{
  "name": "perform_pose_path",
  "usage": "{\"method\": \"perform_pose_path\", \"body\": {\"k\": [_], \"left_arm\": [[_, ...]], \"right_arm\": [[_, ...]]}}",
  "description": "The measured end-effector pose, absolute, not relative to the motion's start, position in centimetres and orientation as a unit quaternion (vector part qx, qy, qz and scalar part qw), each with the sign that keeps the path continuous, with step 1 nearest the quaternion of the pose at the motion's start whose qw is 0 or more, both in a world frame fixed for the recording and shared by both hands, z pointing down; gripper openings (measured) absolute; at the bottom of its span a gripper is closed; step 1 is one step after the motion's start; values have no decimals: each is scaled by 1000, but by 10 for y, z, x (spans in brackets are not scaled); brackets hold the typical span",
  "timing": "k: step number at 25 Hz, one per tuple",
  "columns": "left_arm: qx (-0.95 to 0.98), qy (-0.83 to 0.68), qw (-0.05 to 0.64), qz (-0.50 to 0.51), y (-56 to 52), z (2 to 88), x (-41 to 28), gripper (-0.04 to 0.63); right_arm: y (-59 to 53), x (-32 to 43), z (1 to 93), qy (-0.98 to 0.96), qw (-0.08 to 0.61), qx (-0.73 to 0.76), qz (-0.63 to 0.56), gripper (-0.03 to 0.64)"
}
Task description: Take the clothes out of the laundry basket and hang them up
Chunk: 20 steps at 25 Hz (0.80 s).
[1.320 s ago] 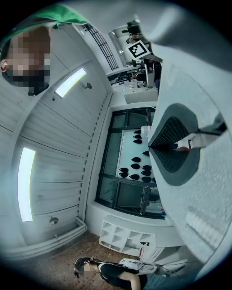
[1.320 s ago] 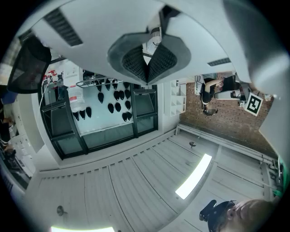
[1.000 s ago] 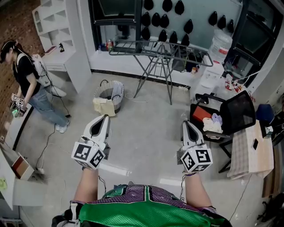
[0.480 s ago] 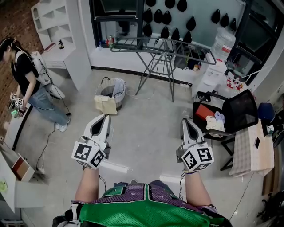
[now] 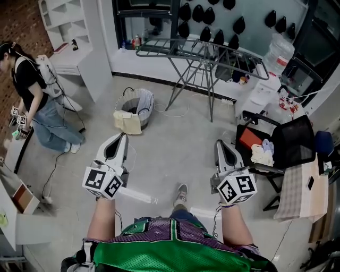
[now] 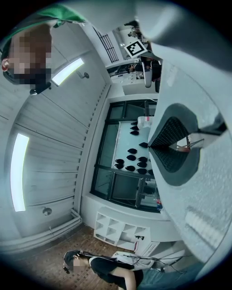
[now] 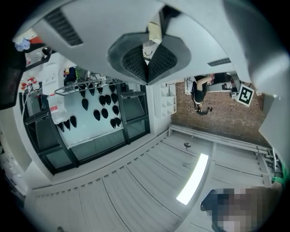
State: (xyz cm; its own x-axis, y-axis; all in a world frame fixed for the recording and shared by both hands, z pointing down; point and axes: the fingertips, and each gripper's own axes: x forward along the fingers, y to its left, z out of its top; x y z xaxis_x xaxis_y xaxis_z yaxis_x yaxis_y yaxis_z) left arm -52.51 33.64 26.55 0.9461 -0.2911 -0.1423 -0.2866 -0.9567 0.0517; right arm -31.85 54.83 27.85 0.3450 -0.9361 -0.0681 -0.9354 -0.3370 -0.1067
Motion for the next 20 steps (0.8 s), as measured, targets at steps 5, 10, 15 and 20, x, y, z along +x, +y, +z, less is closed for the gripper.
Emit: {"method": "perform_pose_path", "body": {"k": [5,10,15,20], "left_arm": [[983,-166,0,-72,301,259,-459,17],[980,-182,-21,-72,275,242,-384,17],[979,-191,-33,-68,263,231,-320,17],[979,-195,-36,-54,248,233,-278,17]], "right_arm": [[492,-251,273,605,76,-792,3,0],[452,-182,262,632,88,-770,5,0],[432,-120,260,646,96,-757,1,0],[407,-77,266,654,105,-749,-12,0]]}}
